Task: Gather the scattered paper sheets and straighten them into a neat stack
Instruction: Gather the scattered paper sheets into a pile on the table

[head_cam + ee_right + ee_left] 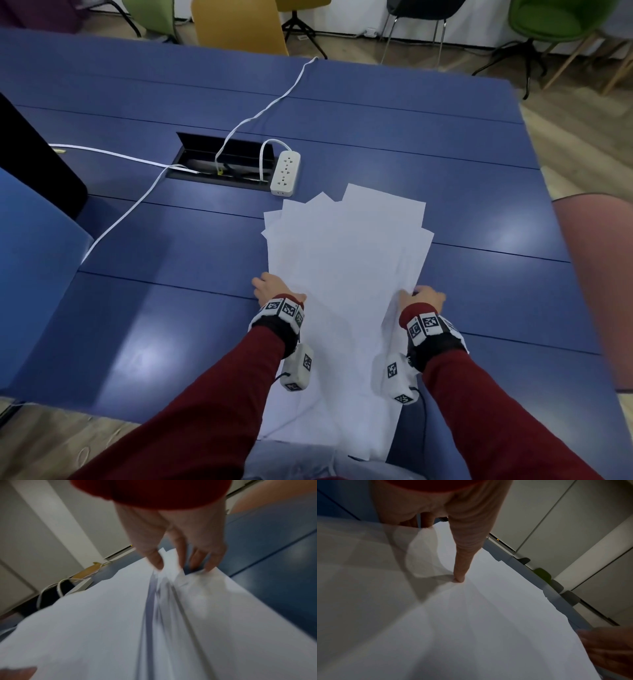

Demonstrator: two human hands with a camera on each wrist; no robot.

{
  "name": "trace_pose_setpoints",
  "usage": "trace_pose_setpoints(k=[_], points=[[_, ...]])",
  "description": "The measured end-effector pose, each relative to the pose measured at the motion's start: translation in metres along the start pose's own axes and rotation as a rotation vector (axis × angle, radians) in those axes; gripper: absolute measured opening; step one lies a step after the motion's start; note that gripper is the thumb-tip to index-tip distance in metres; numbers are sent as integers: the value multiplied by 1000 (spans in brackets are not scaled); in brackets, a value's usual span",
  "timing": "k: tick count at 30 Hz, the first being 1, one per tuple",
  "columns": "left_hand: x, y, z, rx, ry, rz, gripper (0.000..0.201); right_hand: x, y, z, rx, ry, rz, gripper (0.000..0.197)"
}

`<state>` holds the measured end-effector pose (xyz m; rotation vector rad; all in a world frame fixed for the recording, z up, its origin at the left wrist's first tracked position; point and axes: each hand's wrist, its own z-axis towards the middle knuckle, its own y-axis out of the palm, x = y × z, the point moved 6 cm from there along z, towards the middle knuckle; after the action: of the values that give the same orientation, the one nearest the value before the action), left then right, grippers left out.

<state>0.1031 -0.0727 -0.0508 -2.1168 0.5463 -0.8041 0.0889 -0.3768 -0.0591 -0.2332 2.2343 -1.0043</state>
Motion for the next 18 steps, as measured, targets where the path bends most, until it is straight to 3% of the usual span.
trace_pose_setpoints(k=[4,7,10,12,15,18], points=[[6,-2,0,-48,52,86,77,-3,-1,-10,33,80,45,55],[3,-1,3,-114,10,-43,70,-8,8,-15,-28,97,51,63],[-5,-4,14,-202,-32,-210,52,-14,13,-16,-113,54,13,29],[-9,-5,20,-284,-24,-279,45,-11,9,-19,-147,68,-102,21],[-7,-6,21,-383,67,-374,38,9,-1,-23,-35,140,-222,39],[-9,-8,22,-399,123,-431,40,28,1,-31,14,133,-127,47]])
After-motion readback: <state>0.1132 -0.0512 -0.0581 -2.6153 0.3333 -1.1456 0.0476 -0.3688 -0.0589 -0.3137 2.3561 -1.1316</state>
